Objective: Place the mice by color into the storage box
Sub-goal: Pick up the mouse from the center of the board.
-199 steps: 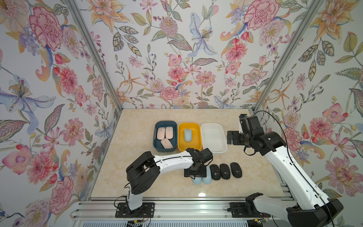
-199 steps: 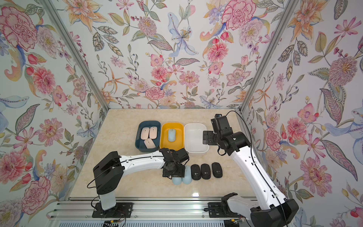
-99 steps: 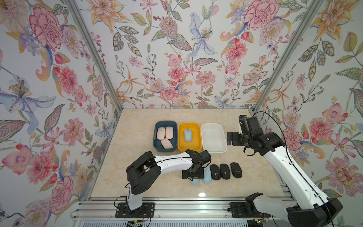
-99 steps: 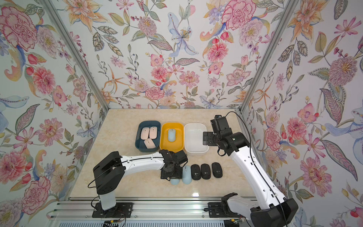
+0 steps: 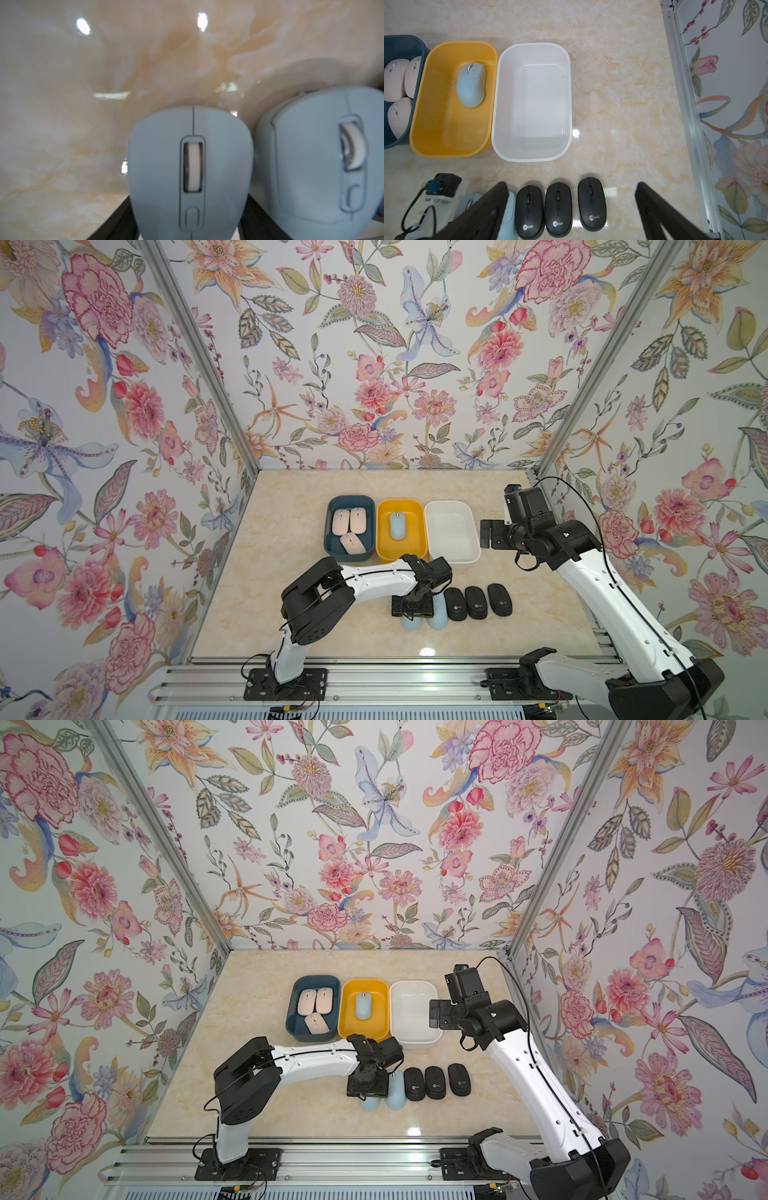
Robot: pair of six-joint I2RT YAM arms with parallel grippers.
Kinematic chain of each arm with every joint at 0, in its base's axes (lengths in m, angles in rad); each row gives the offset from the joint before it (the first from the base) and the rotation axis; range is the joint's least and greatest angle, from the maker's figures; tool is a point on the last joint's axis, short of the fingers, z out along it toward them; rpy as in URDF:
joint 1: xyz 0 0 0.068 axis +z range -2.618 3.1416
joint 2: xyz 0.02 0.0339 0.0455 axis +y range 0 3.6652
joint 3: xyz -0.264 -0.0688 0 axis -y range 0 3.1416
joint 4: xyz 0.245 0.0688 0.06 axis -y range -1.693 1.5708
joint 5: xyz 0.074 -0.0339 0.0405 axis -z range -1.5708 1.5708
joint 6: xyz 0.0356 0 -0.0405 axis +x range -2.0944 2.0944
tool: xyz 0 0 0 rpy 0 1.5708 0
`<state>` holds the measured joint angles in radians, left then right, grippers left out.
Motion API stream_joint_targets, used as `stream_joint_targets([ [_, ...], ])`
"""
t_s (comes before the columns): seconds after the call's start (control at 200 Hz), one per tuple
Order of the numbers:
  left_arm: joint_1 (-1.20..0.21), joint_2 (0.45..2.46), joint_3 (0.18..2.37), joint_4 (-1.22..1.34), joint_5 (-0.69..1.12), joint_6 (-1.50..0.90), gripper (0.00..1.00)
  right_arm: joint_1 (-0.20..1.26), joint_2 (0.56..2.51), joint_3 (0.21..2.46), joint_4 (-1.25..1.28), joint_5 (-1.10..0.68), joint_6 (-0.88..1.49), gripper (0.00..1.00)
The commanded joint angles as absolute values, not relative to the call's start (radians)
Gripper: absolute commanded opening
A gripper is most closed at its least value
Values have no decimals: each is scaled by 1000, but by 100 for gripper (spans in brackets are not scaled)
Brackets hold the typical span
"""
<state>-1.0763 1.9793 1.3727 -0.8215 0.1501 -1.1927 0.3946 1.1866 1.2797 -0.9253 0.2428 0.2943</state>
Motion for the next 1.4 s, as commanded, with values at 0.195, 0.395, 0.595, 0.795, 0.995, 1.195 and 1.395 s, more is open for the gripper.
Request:
stream_joint_targets([
  [0.195, -1068, 2013, 1417, -901, 123, -1155, 62, 393, 1187, 1256, -913, 253, 299, 99],
  [0.395, -1064, 1975, 1404, -923, 120, -1142, 50, 391, 1190, 1258, -909, 253, 296, 99],
  [0.595, -1053, 1908, 1369, -936, 109, -1155, 48, 392, 1191, 1259, -907, 247, 299, 99],
  [0.795, -1038, 1837, 1384, -992, 82, -1155, 49, 392, 1189, 1273, -909, 249, 293, 99],
  [0.995, -985, 1772, 1456, -1037, 57, -1143, 49, 393, 1191, 1298, -908, 238, 295, 99],
  [1.195, -867, 1754, 1572, -1074, 58, -1048, 50, 392, 1213, 1327, -902, 226, 294, 99],
  [1.395, -769, 1839, 1736, -1100, 67, -954, 51, 391, 1229, 1338, -895, 227, 295, 99],
])
